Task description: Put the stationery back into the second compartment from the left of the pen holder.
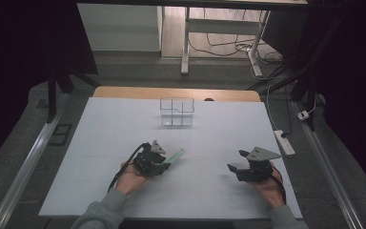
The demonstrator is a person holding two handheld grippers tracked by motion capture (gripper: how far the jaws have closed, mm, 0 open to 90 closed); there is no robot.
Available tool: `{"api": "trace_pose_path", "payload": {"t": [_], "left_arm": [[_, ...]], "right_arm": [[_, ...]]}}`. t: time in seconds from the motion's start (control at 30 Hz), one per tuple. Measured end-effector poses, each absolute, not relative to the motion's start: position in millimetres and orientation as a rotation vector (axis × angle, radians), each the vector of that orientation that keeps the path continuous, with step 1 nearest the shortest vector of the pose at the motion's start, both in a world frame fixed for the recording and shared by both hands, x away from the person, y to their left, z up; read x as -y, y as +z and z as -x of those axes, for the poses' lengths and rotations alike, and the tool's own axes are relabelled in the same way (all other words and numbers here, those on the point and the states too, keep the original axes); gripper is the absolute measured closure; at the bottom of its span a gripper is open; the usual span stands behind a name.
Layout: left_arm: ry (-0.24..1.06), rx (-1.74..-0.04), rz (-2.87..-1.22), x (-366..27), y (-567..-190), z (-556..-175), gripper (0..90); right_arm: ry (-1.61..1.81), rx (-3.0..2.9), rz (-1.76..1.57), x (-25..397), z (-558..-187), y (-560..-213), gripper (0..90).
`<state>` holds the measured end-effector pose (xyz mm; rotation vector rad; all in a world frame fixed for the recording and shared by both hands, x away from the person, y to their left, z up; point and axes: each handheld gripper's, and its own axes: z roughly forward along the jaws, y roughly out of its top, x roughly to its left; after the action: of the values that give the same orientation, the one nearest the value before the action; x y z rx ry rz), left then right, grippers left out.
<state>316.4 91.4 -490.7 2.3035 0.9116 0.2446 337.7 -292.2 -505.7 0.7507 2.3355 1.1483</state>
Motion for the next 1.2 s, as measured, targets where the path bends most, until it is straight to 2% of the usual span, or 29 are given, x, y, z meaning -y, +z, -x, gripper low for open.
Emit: {"api": "trace_pose_path", "payload": {"t": [0.2, 0.57, 0.93, 1.2], "left_arm": [[0.280, -0.791, -2.306, -103, -477, -316, 66.8], [0.247, -0.601, -2.312, -110, -473, -328, 66.8], [0.232, -0.467, -2.369, -95, -477, -322, 66.8], [0.217, -0.435, -2.416, -85, -484, -321, 66.8]], "right_arm": [[1.170, -2.334, -0.775, 292, -338, -504, 25.5], [1.210, -2.354, -0.805, 288, -338, -497, 25.0], [1.201, -2.418, -0.739, 275, -332, -492, 26.0], [1.180, -2.487, -0.647, 260, -328, -487, 25.7]]}}
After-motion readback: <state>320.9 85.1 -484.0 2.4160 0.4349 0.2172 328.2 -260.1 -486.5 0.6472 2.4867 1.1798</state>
